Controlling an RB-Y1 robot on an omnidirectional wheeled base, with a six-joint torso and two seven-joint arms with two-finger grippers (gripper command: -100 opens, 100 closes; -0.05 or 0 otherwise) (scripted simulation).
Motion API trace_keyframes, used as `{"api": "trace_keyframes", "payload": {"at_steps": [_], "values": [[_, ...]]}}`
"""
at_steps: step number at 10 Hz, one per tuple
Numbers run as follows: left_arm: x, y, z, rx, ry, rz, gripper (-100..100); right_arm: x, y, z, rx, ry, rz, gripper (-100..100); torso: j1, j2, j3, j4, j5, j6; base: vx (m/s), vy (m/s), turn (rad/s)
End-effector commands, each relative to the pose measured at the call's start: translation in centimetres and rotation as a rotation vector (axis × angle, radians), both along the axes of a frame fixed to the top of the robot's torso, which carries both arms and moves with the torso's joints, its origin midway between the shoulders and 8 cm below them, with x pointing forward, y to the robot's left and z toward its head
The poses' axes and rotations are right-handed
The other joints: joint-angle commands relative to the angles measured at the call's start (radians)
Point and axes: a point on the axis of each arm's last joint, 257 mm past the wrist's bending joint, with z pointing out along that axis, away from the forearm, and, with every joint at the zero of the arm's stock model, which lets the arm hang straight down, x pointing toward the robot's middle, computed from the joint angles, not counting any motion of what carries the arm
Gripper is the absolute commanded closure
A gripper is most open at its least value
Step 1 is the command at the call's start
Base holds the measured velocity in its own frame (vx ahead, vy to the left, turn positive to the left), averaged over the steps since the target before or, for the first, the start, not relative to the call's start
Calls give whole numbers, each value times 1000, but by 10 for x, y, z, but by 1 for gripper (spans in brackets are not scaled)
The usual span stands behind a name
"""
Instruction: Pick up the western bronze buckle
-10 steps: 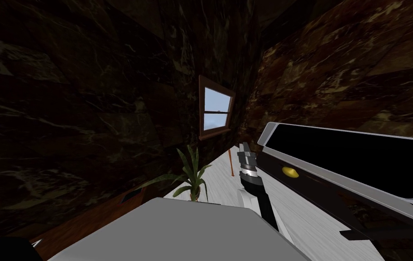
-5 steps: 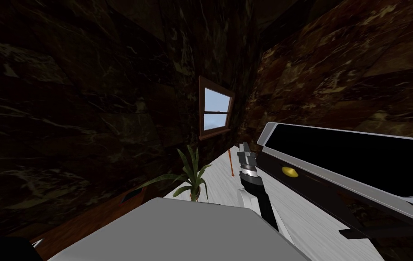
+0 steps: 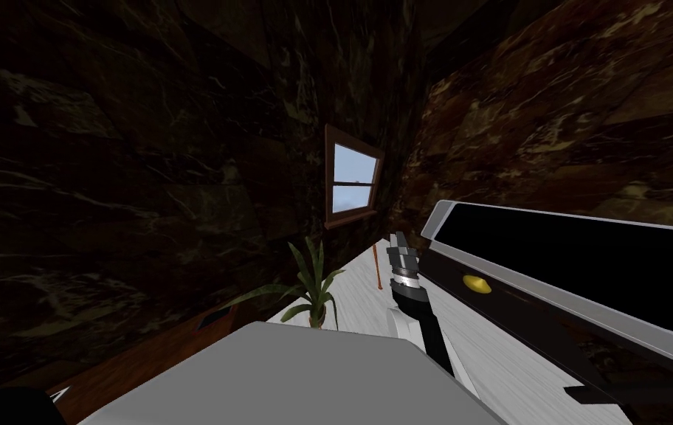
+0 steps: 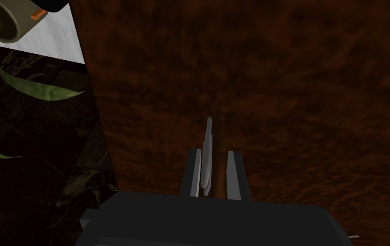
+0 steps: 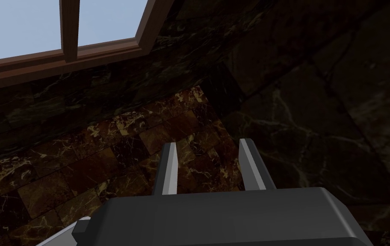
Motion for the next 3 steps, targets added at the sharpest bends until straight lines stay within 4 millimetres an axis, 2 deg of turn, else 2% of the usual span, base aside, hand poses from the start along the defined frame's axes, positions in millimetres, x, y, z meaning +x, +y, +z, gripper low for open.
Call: {"api": "trace_keyframes", "payload": {"at_steps": [1, 2, 3], "values": [[-6, 3, 8, -1, -1, -6, 100, 0, 0, 0, 0, 0, 0, 0, 0, 0, 0, 0, 0, 0, 58, -31, 38], [-5, 2, 5, 0, 0, -4, 100, 0, 0, 0, 0, 0, 0, 0, 0, 0, 0, 0, 0, 0, 24, -16, 13], [-5, 2, 6, -1, -1, -4, 0, 0, 0, 0, 0, 0, 0, 0, 1, 1, 0, 0, 0, 1, 0, 0, 0]]}}
